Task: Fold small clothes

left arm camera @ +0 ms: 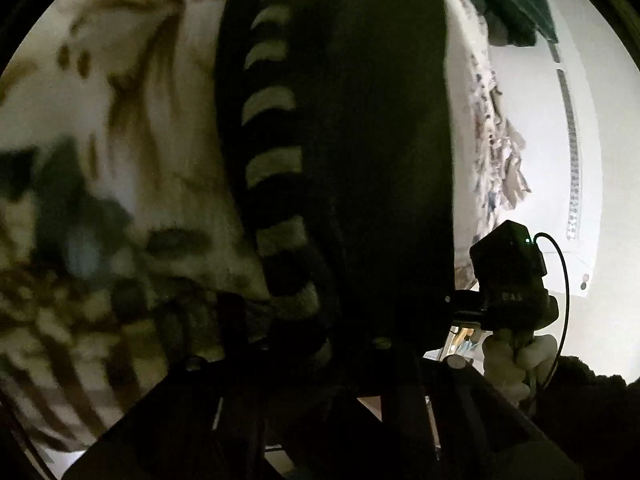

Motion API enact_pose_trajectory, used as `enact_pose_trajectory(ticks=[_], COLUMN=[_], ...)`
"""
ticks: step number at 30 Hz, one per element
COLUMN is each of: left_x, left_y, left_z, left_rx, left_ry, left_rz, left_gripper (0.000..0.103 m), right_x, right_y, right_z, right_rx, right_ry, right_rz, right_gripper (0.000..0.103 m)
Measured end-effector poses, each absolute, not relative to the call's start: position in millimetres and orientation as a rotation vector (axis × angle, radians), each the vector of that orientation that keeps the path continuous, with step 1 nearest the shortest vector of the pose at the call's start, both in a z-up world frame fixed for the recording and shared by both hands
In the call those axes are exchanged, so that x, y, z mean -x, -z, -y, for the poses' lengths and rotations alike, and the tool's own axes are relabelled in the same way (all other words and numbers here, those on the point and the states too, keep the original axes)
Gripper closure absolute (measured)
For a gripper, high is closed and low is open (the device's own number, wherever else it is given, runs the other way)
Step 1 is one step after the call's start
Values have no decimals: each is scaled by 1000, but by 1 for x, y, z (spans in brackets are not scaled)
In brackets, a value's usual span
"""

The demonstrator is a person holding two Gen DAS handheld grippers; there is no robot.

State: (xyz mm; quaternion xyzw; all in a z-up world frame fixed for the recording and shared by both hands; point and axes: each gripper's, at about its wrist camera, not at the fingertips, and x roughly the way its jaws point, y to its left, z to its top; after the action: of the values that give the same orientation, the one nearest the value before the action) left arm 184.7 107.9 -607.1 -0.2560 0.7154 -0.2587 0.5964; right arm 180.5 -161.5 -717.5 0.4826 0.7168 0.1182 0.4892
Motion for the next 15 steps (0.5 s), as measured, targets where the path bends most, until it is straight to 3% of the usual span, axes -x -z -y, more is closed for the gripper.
enact_pose_trajectory(ticks=[8,15], left_x=[-233,-356], left_y=[513,463], left_z=[-131,-122], left_rx=[646,642], left_ry=[630,645], left_rz=[-1441,-1198], left_gripper=[93,93], right_x=[-247,-387], right_y=[614,550], right_z=[154,165], right_rx=[-1109,-1011], right_ry=[-414,-452], right_rz=[-1535,-1329], right_gripper=[91,91])
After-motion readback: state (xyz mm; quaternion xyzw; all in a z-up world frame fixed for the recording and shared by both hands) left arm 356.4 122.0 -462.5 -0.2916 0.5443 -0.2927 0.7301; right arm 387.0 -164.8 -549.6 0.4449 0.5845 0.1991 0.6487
